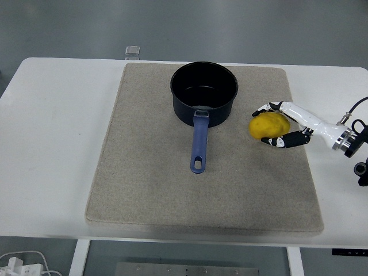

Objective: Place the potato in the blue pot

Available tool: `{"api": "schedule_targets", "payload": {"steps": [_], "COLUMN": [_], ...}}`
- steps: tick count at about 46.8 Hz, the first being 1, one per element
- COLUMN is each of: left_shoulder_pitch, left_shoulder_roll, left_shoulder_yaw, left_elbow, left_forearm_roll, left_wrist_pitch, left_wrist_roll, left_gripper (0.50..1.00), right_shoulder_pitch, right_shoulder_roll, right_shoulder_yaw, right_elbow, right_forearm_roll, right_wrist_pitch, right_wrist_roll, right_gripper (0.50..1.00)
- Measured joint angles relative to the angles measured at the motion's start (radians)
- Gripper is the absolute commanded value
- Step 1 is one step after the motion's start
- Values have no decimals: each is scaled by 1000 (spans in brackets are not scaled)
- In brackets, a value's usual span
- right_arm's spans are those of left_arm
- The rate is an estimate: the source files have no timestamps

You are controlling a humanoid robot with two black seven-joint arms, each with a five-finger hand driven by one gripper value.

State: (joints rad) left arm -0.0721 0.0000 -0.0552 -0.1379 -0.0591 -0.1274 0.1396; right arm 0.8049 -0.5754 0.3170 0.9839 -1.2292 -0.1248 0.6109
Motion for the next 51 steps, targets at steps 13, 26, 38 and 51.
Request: {"api": "schedule_targets", "payload": {"steps": [13, 26, 38, 51], "left_shoulder_pitch": [0, 0, 0, 0], "left_shoulder_roll": [0, 0, 0, 0], "left_shoulder_yaw": [0, 1, 2, 2], "left_elbow": [0, -2, -11, -10], "left_forearm_roll": [0, 0, 1, 1], "left_wrist_pitch": [0, 0, -1, -1], "left_wrist_roll": [0, 0, 0, 0], "left_gripper": [999, 999, 999, 999], "right_shoulder_pitch": [111, 244, 353, 423], "right_shoulder_roll": [-15, -63, -125, -129], "right_shoulder_yaw": [-5, -2, 0, -2], "right_elbow": [0, -1, -1, -1], "right_forearm_roll": [58, 101, 119, 119], "right_wrist_pitch": [42, 124, 198, 230], "right_wrist_roll": [-4, -18, -39, -62], "right_gripper": [500, 500, 500, 500]}}
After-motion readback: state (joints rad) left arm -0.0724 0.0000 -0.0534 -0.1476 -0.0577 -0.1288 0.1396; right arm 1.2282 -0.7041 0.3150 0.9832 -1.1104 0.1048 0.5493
